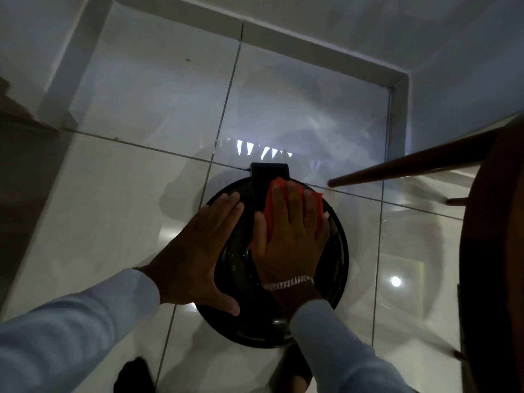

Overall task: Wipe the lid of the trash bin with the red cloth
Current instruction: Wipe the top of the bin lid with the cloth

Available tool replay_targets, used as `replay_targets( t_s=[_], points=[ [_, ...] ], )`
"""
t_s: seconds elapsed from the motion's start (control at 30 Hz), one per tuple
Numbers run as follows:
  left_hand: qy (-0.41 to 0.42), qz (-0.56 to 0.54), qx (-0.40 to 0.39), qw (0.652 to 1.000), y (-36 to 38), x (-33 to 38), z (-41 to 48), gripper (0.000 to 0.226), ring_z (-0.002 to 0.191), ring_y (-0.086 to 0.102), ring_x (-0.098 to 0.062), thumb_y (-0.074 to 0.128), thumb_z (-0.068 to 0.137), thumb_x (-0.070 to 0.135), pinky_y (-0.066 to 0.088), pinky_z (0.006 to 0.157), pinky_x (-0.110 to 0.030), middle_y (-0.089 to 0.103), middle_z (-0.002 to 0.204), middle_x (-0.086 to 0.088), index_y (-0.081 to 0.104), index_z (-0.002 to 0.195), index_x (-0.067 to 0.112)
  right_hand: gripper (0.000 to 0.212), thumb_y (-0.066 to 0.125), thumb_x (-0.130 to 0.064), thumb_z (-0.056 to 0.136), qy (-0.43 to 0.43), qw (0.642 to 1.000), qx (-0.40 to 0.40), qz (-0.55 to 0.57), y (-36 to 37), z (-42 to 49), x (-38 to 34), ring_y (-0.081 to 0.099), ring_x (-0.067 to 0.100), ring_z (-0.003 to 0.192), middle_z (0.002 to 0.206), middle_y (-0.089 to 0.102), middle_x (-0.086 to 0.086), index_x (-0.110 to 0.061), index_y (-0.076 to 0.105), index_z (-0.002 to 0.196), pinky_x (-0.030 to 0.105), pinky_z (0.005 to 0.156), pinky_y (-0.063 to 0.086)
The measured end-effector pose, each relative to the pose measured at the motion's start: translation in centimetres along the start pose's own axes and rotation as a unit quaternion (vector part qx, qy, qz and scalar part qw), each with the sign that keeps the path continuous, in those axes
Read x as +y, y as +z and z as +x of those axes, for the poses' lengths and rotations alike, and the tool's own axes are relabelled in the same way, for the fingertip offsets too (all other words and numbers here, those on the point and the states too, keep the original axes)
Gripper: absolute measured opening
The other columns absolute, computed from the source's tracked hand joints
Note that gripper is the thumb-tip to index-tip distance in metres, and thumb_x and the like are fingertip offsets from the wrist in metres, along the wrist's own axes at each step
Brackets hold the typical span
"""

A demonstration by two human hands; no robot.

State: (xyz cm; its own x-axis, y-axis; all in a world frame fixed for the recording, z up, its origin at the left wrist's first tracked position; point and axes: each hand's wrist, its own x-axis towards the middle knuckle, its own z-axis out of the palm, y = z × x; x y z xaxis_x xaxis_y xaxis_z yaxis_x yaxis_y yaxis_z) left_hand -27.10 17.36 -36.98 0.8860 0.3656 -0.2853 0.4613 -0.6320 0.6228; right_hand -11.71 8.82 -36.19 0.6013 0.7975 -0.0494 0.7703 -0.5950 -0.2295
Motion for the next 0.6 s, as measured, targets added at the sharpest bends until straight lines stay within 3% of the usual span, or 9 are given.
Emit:
replay_targets(
  t_s=[0.2,0.3,0.43,0.6],
  points=[
    [0.004,0.012,-0.007,1.000,-0.2,0.1,0.0,0.148,0.149,-0.021,-0.015,0.065,0.048,0.089,0.000,0.120,-0.041,-0.024,0.162,0.006,-0.017,0.151,0.021,0.063,0.044,-0.055,0.089,-0.133,0.991,-0.008,-0.016,0.2,-12.0,3.5,0.023,0.030,0.146,0.157,0.030,0.002,-0.026,0.037,0.144,0.065,0.111,0.022],
    [0.016,0.019,-0.008,1.000,-0.3,0.1,0.1,0.148,0.148,-0.022,-0.014,0.063,0.047,0.090,0.000,0.119,-0.042,-0.028,0.160,0.009,-0.019,0.150,0.023,0.057,0.040,-0.052,0.090,-0.101,0.995,-0.005,-0.001,0.1,-8.1,2.3,0.025,0.028,0.145,0.154,0.036,0.002,-0.027,0.041,0.141,0.065,0.112,0.020],
    [0.015,0.017,-0.003,1.000,-0.2,0.0,0.1,0.149,0.147,-0.025,-0.009,0.064,0.046,0.089,-0.004,0.117,-0.037,-0.032,0.157,0.015,-0.023,0.149,0.026,0.061,0.037,-0.051,0.092,-0.012,1.000,-0.002,-0.004,0.5,-1.2,-1.1,0.014,0.026,0.148,0.158,0.028,0.001,-0.028,0.028,0.147,0.059,0.118,0.011],
    [0.022,0.030,-0.012,0.999,-0.1,0.1,0.2,0.148,0.148,-0.022,-0.013,0.065,0.047,0.088,-0.005,0.119,-0.035,-0.023,0.162,0.006,-0.020,0.150,0.024,0.058,0.035,-0.050,0.094,-0.095,0.995,-0.022,-0.001,0.2,-8.4,1.2,0.015,0.026,0.149,0.158,0.028,0.003,-0.024,0.032,0.146,0.056,0.120,0.006]
  ],
)
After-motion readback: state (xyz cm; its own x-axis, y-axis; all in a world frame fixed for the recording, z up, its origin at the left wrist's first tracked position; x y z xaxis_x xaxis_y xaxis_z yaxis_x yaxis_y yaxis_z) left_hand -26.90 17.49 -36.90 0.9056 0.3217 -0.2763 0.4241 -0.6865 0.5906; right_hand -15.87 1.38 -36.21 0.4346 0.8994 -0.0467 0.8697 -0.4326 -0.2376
